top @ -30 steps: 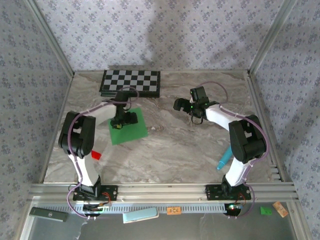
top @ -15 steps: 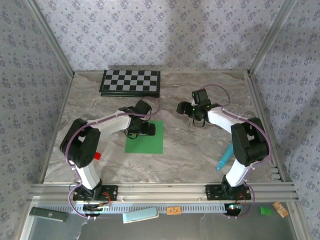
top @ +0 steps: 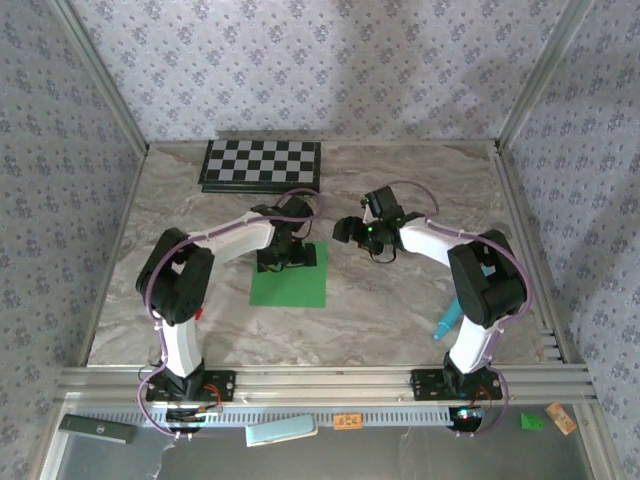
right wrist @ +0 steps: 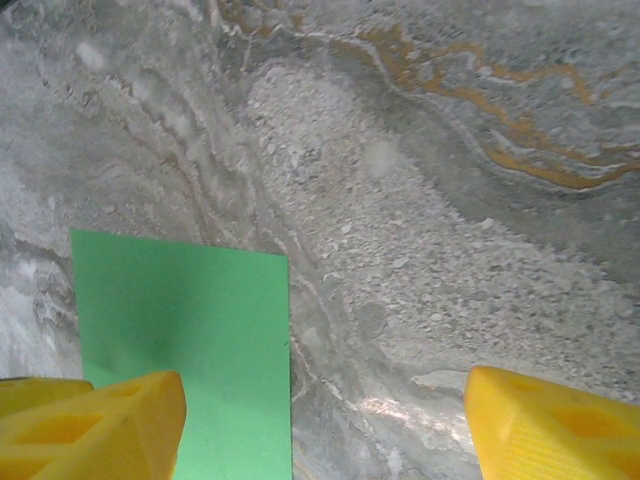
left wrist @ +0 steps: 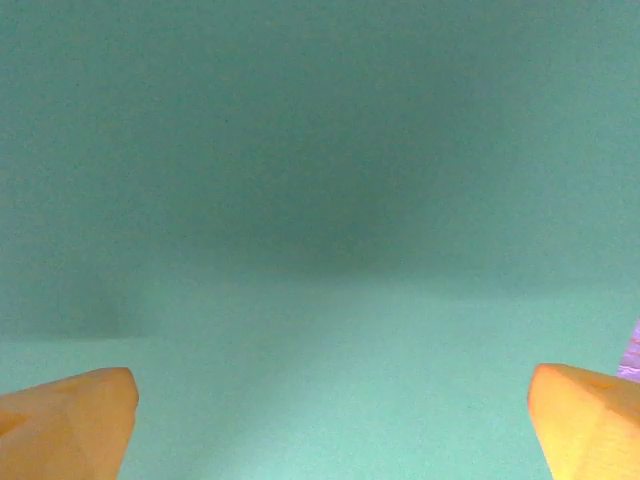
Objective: Fold a paper plane with a square sheet of paper (pick it up from the middle)
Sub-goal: First fold the square sheet of paper in half at the center of the table.
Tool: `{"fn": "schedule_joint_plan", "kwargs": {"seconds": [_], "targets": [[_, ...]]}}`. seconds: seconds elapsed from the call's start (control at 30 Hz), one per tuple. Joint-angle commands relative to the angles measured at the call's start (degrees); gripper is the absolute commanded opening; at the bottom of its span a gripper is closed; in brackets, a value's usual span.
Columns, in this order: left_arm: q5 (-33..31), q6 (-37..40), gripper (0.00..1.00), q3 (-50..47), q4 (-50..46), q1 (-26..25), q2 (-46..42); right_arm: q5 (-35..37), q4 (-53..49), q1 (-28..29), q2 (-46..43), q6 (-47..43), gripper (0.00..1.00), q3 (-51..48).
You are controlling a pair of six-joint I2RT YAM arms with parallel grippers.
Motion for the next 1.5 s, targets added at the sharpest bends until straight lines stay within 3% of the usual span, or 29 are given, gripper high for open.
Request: {"fn": "schedule_joint_plan", "kwargs": {"seconds": [0.0,0.4,1.0,1.07,1.23,1.47], "targets": [[-2.63,0.65,1.0,2.76,-5.74,-1.09,1.79,1.2,-1.04,-0.72,0.5,1.91,0.77,0.72],[-1.59,1.71,0.98,3.36,-6.01,-1.94,6.23,1.29,1.53,-1.87,-1.16,1.79,0.91,-2.18],[-2.98,-0.59,0.88,0.45,-4.96,-2.04,8.4,2.61,2.18,-2.4,-2.13,2.63,0.92,-3.16],[-3.01,-0.77,0.83,0.47,-4.64,-2.04,7.82,2.66,2.39,-2.45,-2.07,2.76,0.92,-3.25],[-0.91,-1.04,0.57,-0.48,-0.58,-1.79,2.7,2.75,3.96,-2.62,-3.06,3.25,0.92,-4.12],[14.95,-0.12,0.29,-5.42,16.18,2.07,-8.48,-0.38,11.31,-3.66,-6.1,4.61,1.0,-7.81]]}}
